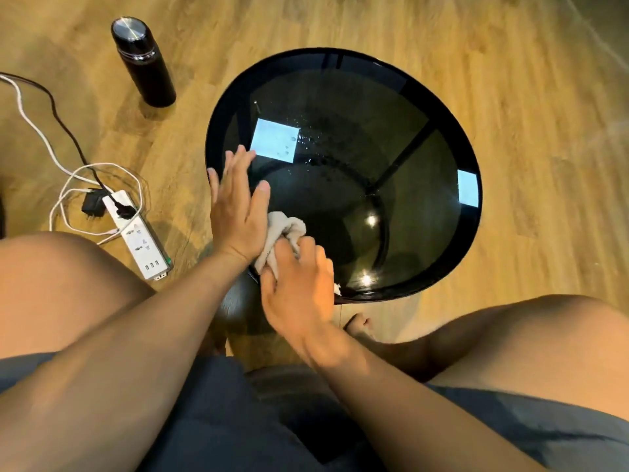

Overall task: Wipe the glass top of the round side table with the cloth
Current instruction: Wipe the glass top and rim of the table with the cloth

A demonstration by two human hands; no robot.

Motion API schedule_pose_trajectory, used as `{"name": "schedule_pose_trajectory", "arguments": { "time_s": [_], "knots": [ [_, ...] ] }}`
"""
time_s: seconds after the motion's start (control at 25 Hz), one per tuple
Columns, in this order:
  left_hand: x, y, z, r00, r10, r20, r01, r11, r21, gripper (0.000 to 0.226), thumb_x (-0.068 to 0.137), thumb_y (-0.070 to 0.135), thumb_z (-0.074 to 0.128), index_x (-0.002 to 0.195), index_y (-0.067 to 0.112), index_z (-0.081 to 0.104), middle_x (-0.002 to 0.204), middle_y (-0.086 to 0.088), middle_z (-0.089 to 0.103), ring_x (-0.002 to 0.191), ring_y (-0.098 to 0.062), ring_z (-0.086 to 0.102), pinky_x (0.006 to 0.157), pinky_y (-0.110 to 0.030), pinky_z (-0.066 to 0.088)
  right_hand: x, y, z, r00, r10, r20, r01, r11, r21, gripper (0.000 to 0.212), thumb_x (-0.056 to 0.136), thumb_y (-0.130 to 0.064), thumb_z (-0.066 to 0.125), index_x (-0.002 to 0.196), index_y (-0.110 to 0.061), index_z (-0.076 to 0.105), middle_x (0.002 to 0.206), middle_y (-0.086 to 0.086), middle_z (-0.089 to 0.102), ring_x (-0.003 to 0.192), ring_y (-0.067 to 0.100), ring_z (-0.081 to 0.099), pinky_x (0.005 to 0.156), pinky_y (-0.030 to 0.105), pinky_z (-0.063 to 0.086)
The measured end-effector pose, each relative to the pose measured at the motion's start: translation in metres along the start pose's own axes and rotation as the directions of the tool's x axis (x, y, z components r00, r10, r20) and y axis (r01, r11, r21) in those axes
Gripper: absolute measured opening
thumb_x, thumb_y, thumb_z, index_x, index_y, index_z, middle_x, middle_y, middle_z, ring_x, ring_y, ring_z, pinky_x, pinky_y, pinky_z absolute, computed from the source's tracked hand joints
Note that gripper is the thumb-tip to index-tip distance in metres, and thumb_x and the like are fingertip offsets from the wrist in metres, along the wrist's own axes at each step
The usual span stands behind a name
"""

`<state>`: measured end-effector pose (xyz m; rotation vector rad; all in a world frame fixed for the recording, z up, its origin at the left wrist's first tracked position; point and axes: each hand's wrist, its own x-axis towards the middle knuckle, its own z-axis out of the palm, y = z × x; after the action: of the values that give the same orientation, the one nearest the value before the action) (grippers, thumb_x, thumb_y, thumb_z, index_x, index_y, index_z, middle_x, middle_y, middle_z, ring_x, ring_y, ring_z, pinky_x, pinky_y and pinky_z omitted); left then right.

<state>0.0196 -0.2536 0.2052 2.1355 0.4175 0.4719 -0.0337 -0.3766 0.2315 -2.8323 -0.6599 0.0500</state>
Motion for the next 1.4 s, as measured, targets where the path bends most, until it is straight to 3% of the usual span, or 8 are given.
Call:
{"name": "schedule_pose_trajectory", "arguments": {
  "time_s": [0.12,0.2,0.44,0.56,0.88,1.08,1.24,1.4],
  "knots": [
    [0.015,0.001,-0.004,1.0,-0.003,0.001,0.003,0.999,0.047,0.052,0.096,0.03,0.03,0.144,0.012,0.039,0.158,-0.013,0.035,0.152,-0.025,0.017,0.124,-0.048,-0.005,-0.012,0.058,-0.016,0.975,-0.208,0.081,0.218,0.963,-0.161,0.043,0.081,-0.036,0.06,0.117,-0.015,0.052,0.097,0.012,0.058,0.079,0.031,0.056,0.064,0.036,0.033],
    [0.015,-0.001,-0.001,0.997,0.059,0.047,-0.067,0.977,0.204,0.055,0.096,0.037,0.028,0.143,0.011,0.041,0.156,-0.013,0.039,0.151,-0.026,0.022,0.124,-0.05,-0.004,-0.022,0.116,-0.031,0.976,-0.115,0.186,0.169,0.936,-0.31,0.056,0.081,-0.039,0.053,0.128,-0.011,0.043,0.107,0.014,0.057,0.091,0.034,0.057,0.071,0.04,0.038],
    [0.015,-0.004,0.0,0.997,0.048,0.055,-0.061,0.967,0.249,0.056,0.096,0.041,0.028,0.143,0.013,0.041,0.155,-0.01,0.042,0.15,-0.024,0.026,0.124,-0.048,-0.002,0.036,0.257,-0.081,0.85,0.521,0.081,-0.455,0.803,-0.386,0.076,0.073,-0.01,0.068,0.137,-0.01,0.028,0.123,0.02,0.045,0.092,0.038,0.055,0.085,0.046,0.046],
    [0.014,-0.006,0.001,0.996,0.074,0.047,-0.083,0.965,0.251,0.056,0.096,0.041,0.029,0.142,0.013,0.042,0.154,-0.009,0.044,0.149,-0.025,0.028,0.124,-0.05,0.001,0.052,0.244,-0.066,0.818,0.575,-0.038,-0.573,0.806,-0.149,0.049,0.086,-0.022,0.049,0.131,-0.007,0.038,0.124,0.025,0.047,0.085,0.041,0.056,0.08,0.044,0.047],
    [0.016,-0.009,-0.001,0.997,0.074,0.003,-0.073,0.986,0.153,0.057,0.096,0.039,0.029,0.14,0.008,0.046,0.15,-0.013,0.048,0.147,-0.03,0.031,0.124,-0.047,0.002,0.034,0.007,-0.002,1.0,0.018,0.017,-0.017,0.999,-0.047,0.038,0.085,-0.034,0.06,0.116,-0.012,0.058,0.106,0.013,0.056,0.09,0.03,0.055,0.077,0.042,0.045],
    [0.013,-0.009,0.001,0.995,0.094,0.03,-0.098,0.97,0.223,0.057,0.096,0.038,0.028,0.141,0.007,0.045,0.15,-0.014,0.047,0.147,-0.03,0.031,0.124,-0.047,0.002,0.048,0.062,-0.013,0.972,-0.236,0.021,0.236,0.965,-0.115,0.033,0.07,-0.035,0.072,0.096,-0.015,0.065,0.088,0.011,0.057,0.076,0.031,0.056,0.059,0.037,0.039],
    [0.016,-0.01,0.001,0.999,0.035,0.013,-0.037,0.969,0.245,0.058,0.096,0.041,0.026,0.143,0.009,0.043,0.153,-0.011,0.044,0.149,-0.026,0.028,0.125,-0.047,0.002,0.088,0.225,-0.046,0.977,0.206,-0.062,-0.215,0.917,-0.336,0.055,0.084,-0.037,0.056,0.129,-0.006,0.049,0.118,0.023,0.049,0.106,0.043,0.049,0.08,0.047,0.044],
    [0.016,-0.009,0.001,0.999,0.033,0.025,-0.038,0.97,0.24,0.06,0.096,0.043,0.028,0.143,0.01,0.043,0.153,-0.01,0.044,0.149,-0.027,0.028,0.124,-0.049,0.003,0.119,0.305,-0.076,0.841,0.534,-0.088,-0.54,0.817,-0.203,0.042,0.089,-0.029,0.049,0.118,0.001,0.049,0.121,0.031,0.048,0.114,0.045,0.047,0.089,0.042,0.041]
  ]
}}
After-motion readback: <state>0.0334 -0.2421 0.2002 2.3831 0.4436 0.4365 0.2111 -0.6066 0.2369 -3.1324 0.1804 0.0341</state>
